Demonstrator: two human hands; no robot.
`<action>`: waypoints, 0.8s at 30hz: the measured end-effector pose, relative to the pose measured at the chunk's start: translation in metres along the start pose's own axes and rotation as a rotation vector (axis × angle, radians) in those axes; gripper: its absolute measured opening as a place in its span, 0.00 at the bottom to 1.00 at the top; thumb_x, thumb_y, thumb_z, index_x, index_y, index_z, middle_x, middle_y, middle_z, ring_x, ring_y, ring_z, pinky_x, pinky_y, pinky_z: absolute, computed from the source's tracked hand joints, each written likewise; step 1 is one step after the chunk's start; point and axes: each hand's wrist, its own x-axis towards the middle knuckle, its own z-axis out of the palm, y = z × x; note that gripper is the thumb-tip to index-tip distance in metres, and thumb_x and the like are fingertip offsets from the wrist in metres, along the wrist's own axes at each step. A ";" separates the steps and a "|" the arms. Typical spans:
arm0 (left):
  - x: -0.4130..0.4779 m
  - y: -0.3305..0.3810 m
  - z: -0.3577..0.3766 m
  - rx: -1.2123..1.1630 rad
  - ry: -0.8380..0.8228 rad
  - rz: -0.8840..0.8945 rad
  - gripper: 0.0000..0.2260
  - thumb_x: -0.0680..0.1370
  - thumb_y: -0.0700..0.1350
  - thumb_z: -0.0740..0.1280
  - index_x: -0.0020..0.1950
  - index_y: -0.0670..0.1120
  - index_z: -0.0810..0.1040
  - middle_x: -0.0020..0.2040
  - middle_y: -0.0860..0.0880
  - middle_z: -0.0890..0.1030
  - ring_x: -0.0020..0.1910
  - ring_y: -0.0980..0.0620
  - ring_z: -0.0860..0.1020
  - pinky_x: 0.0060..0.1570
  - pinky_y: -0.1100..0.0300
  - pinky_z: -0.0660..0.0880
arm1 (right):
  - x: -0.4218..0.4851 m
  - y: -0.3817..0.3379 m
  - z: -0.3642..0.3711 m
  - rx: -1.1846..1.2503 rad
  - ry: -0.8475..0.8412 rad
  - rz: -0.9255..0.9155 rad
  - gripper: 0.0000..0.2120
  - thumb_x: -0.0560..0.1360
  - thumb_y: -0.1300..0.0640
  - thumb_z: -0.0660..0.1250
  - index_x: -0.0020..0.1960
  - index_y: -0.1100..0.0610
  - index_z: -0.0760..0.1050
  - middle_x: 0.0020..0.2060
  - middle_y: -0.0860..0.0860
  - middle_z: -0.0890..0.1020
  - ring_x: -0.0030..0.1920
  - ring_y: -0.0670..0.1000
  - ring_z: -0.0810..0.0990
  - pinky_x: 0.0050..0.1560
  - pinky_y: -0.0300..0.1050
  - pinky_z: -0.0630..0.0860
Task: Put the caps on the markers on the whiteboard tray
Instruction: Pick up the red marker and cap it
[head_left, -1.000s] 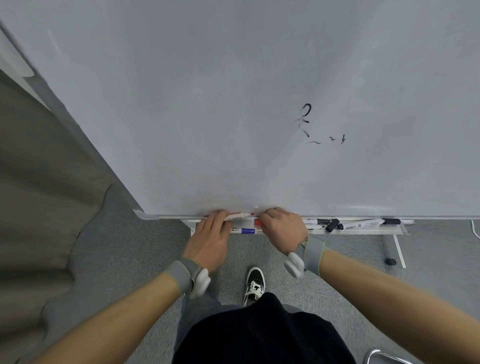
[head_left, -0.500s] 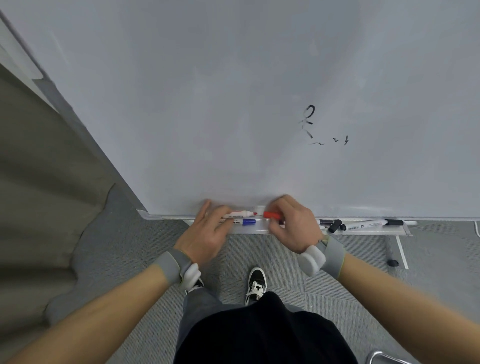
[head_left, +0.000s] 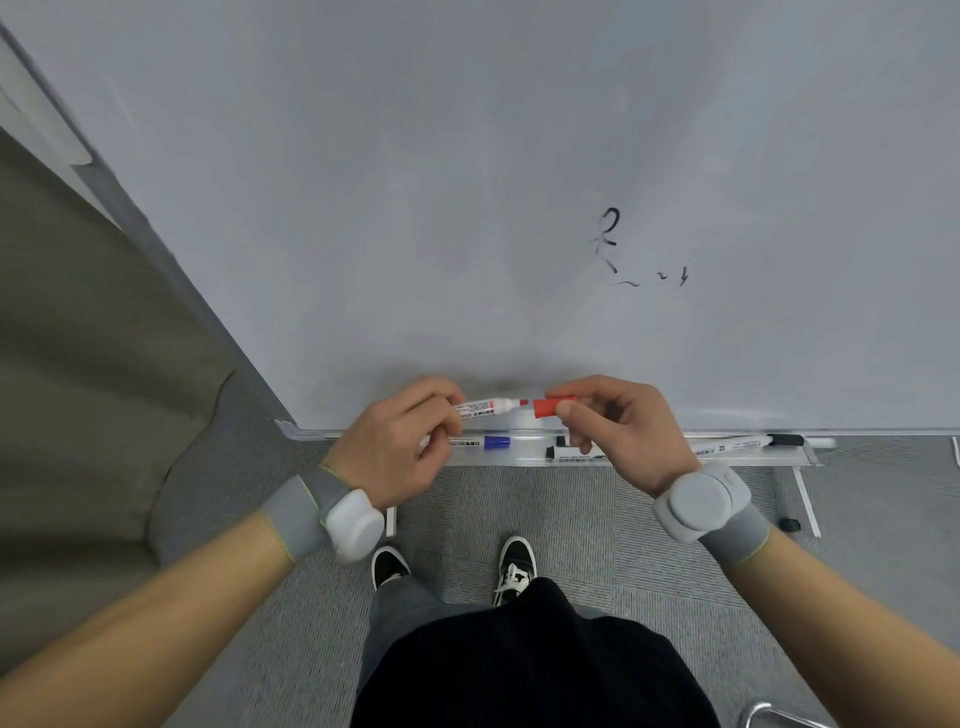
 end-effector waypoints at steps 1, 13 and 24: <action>0.000 0.003 0.001 -0.010 0.001 -0.002 0.05 0.71 0.35 0.63 0.40 0.42 0.78 0.49 0.46 0.80 0.41 0.51 0.77 0.39 0.61 0.74 | 0.000 -0.002 0.001 0.009 -0.005 -0.004 0.07 0.76 0.67 0.69 0.49 0.58 0.82 0.25 0.45 0.81 0.26 0.44 0.76 0.30 0.36 0.76; 0.006 0.024 0.002 -0.125 0.052 -0.161 0.10 0.69 0.39 0.73 0.47 0.49 0.78 0.41 0.55 0.82 0.40 0.60 0.78 0.43 0.63 0.76 | -0.006 -0.011 -0.001 0.074 -0.081 -0.014 0.06 0.74 0.69 0.70 0.49 0.62 0.82 0.32 0.52 0.86 0.29 0.49 0.82 0.32 0.38 0.78; 0.010 0.032 0.000 -0.206 0.042 -0.178 0.10 0.69 0.36 0.74 0.48 0.47 0.84 0.40 0.53 0.84 0.37 0.60 0.78 0.40 0.70 0.74 | -0.012 -0.013 -0.007 -0.094 -0.103 -0.093 0.10 0.72 0.65 0.73 0.50 0.53 0.82 0.33 0.42 0.86 0.32 0.42 0.82 0.37 0.31 0.75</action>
